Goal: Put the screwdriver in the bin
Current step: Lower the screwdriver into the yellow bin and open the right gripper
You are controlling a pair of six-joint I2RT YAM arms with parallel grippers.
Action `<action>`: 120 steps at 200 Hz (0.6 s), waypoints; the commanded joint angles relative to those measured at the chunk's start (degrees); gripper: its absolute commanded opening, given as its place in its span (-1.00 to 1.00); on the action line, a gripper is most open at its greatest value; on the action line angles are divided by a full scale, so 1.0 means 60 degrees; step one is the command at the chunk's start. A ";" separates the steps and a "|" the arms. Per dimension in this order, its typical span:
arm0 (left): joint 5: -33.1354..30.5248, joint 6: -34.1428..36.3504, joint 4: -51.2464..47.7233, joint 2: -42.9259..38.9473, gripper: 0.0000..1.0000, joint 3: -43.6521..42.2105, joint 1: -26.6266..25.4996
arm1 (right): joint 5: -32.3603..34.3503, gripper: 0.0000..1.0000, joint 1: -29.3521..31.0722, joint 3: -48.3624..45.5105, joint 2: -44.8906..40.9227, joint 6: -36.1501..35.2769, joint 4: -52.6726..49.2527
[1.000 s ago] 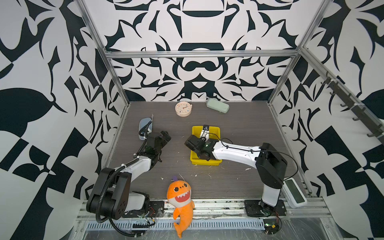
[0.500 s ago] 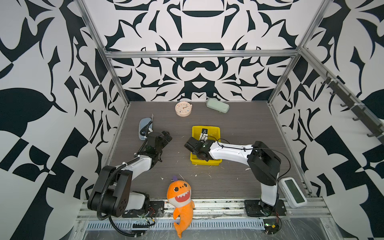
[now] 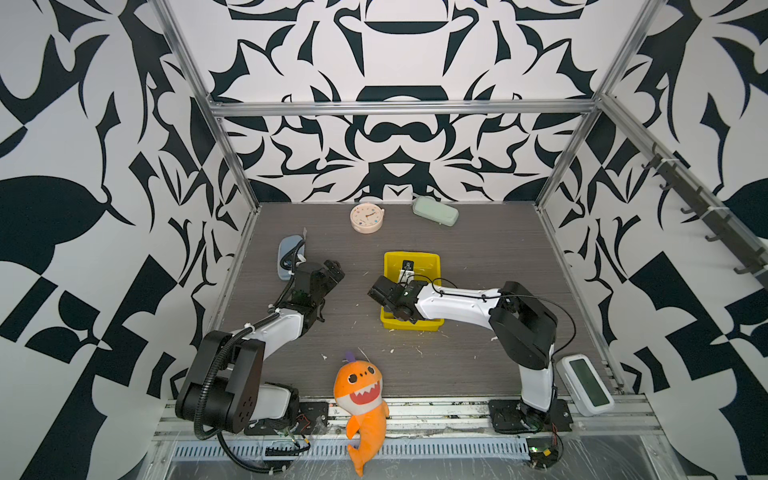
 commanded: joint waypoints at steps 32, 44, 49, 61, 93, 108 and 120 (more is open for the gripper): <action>0.0130 -0.0045 -0.0109 0.0133 0.99 0.0272 0.0041 | 0.0018 -0.65 -0.0003 0.0233 -0.0500 -0.0115 -0.0204; 0.0184 -0.0045 -0.0118 0.0162 0.99 0.0313 0.0044 | 0.0032 -0.64 0.0001 0.0231 -0.0558 -0.0131 -0.0231; 0.0205 -0.0038 -0.0139 0.0169 0.99 0.0319 0.0042 | 0.0063 -0.63 0.0001 0.0214 -0.0585 -0.0142 -0.0254; 0.0219 -0.0029 -0.0167 0.0161 0.99 0.0336 0.0048 | 0.0107 -0.59 -0.0003 0.0158 -0.0668 -0.0158 -0.0251; 0.0194 -0.0005 -0.0213 0.0118 0.99 0.0334 0.0068 | 0.0038 -0.32 -0.0007 0.0118 -0.0694 -0.0566 -0.0130; 0.0202 0.0002 -0.0213 0.0141 0.99 0.0350 0.0071 | 0.0062 -0.30 -0.0003 0.0186 -0.0693 -0.0669 -0.0259; 0.0220 -0.0008 -0.0228 0.0141 0.99 0.0350 0.0074 | 0.0166 -0.29 -0.0002 0.0212 -0.0765 -0.0716 -0.0376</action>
